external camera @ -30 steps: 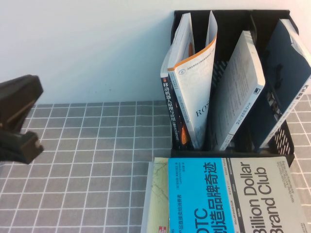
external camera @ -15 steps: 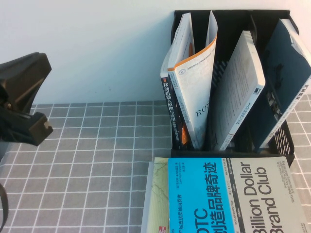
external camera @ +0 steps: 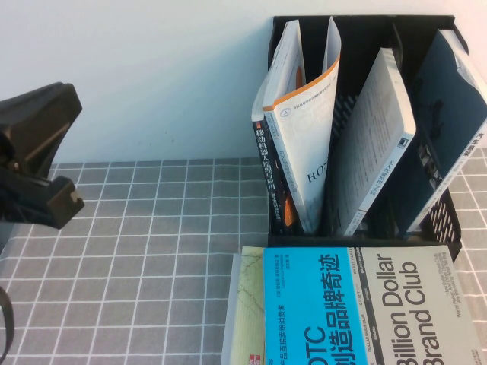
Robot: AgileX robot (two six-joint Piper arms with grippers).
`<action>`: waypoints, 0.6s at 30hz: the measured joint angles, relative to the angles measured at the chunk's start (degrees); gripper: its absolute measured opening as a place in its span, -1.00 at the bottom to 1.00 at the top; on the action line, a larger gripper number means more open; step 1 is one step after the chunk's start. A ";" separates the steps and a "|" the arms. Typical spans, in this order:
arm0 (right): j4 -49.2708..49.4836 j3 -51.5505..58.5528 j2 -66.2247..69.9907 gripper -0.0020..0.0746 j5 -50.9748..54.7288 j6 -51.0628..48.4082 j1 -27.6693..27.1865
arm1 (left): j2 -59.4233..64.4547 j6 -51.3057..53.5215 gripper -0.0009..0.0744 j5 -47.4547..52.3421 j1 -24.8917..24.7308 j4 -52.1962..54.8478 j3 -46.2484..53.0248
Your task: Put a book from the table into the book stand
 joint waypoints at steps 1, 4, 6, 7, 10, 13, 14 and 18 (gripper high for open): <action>0.00 0.00 0.00 -0.95 0.04 0.00 0.00 | 0.00 0.00 -0.98 0.00 0.00 0.11 0.09; 0.00 0.00 0.00 -0.95 0.13 0.00 0.00 | -1.84 0.00 -0.98 -0.10 0.00 0.09 1.64; 0.00 0.00 0.00 -0.95 0.13 0.00 0.00 | -3.82 0.00 -0.98 -0.68 0.50 0.09 3.55; 0.00 0.00 0.00 -0.95 0.13 0.00 0.00 | -5.21 0.00 -0.98 -1.28 1.08 0.09 4.99; 0.00 0.00 0.00 -0.95 0.13 0.00 0.00 | -9.87 0.00 -0.98 -3.76 4.39 0.09 10.31; 0.00 0.00 0.00 -0.95 0.13 0.00 0.00 | -16.16 0.00 -0.98 -5.38 8.27 0.09 17.87; 0.00 0.00 0.00 -0.95 0.13 0.00 0.00 | -18.76 0.00 -0.98 -5.70 9.59 0.09 20.60; 0.00 0.00 0.00 -0.95 0.13 0.00 0.00 | -29.54 0.00 -0.98 -6.18 13.82 0.09 30.56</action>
